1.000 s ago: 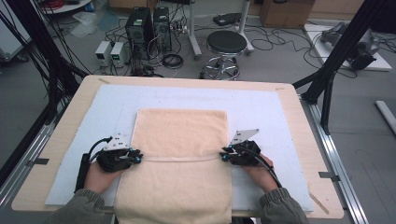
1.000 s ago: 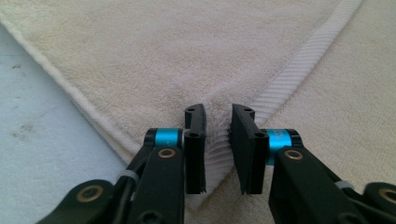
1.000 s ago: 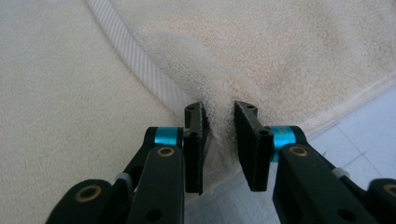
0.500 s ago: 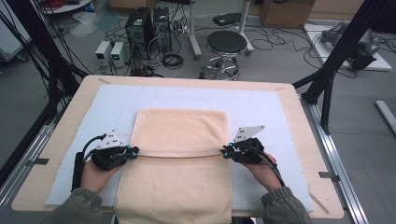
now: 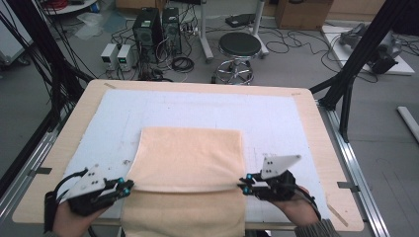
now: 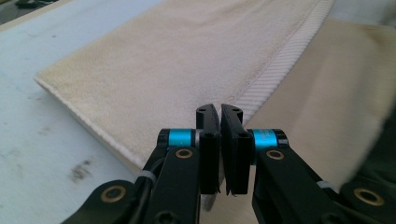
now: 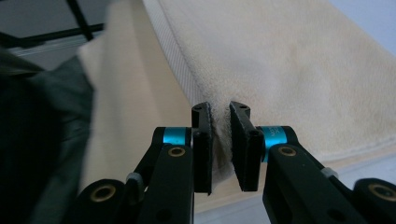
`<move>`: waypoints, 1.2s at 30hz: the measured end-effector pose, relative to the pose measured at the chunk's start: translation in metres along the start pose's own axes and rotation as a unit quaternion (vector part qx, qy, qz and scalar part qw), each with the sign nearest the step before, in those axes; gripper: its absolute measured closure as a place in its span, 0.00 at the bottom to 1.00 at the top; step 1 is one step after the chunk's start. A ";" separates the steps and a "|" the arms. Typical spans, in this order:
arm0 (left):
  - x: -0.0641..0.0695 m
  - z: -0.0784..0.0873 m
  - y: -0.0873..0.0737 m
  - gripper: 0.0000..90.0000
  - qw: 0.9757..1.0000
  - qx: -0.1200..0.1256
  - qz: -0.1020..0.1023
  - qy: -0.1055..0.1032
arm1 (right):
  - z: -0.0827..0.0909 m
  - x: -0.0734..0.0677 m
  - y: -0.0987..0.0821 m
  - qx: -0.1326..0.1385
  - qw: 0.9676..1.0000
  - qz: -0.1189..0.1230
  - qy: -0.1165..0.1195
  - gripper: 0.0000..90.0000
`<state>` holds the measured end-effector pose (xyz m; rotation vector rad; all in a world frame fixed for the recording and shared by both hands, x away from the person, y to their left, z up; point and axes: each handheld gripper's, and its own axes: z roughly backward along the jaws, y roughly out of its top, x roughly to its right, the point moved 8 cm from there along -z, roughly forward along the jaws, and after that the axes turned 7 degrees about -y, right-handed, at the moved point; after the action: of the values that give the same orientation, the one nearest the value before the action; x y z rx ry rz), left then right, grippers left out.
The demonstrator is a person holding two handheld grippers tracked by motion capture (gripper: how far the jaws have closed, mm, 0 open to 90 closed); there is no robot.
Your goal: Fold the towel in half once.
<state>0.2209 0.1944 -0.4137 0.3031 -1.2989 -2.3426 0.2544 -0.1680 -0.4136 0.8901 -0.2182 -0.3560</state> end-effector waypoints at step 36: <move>-0.146 -0.088 0.018 0.44 0.991 -0.007 0.085 0.098 | -0.076 0.138 0.010 -0.015 0.990 -0.078 -0.118 0.43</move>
<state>0.3883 0.1901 -0.4488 0.3919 -1.1664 -2.1199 0.4090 -0.1616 -0.4470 0.8378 -0.3615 -0.6101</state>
